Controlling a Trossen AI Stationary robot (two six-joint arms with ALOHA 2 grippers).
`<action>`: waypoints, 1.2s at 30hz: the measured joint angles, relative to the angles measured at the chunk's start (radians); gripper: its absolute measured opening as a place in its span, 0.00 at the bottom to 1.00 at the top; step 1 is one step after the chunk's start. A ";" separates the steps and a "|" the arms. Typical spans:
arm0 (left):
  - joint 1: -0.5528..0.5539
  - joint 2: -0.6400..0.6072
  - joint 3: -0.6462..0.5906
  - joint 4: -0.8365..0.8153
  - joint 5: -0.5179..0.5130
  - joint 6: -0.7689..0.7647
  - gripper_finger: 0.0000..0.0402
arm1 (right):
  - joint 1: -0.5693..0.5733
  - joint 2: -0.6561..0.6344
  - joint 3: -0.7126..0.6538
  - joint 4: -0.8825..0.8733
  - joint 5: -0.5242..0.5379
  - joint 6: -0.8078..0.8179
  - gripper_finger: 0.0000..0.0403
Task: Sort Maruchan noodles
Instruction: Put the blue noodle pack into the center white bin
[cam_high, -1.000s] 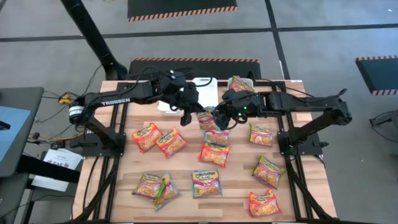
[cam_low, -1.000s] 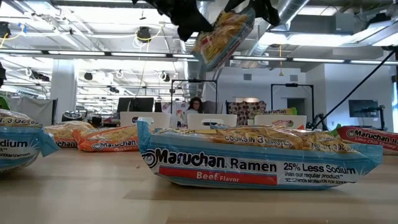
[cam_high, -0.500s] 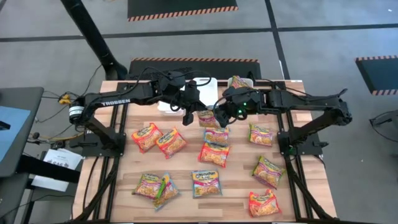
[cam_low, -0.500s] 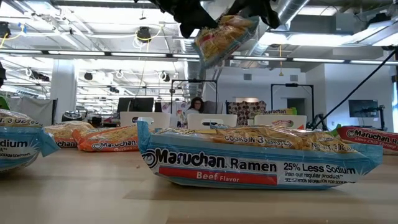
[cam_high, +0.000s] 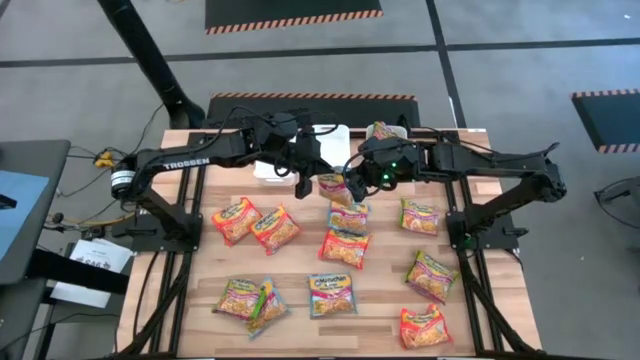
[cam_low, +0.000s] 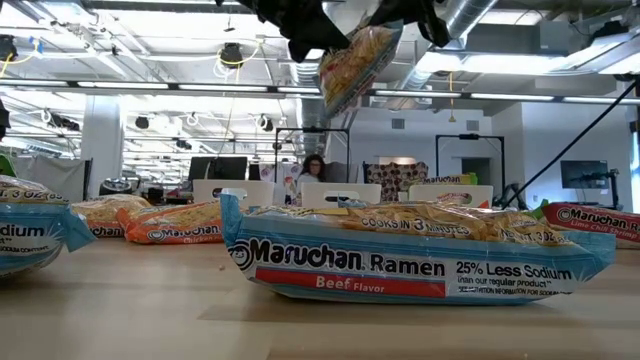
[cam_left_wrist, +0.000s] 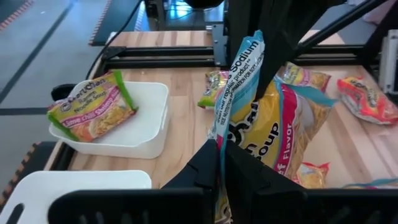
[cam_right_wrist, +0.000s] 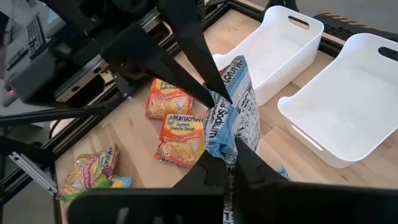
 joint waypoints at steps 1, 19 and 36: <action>0.002 0.000 0.000 0.000 0.010 0.007 0.02 | 0.000 0.000 0.000 0.000 -0.002 0.000 0.02; 0.046 -0.033 0.002 0.032 -0.038 -0.065 0.30 | -0.047 0.003 -0.001 -0.041 -0.010 0.005 0.02; 0.168 -0.174 0.002 -0.012 -0.038 -0.165 0.30 | -0.331 0.002 -0.001 0.004 -0.167 -0.333 0.03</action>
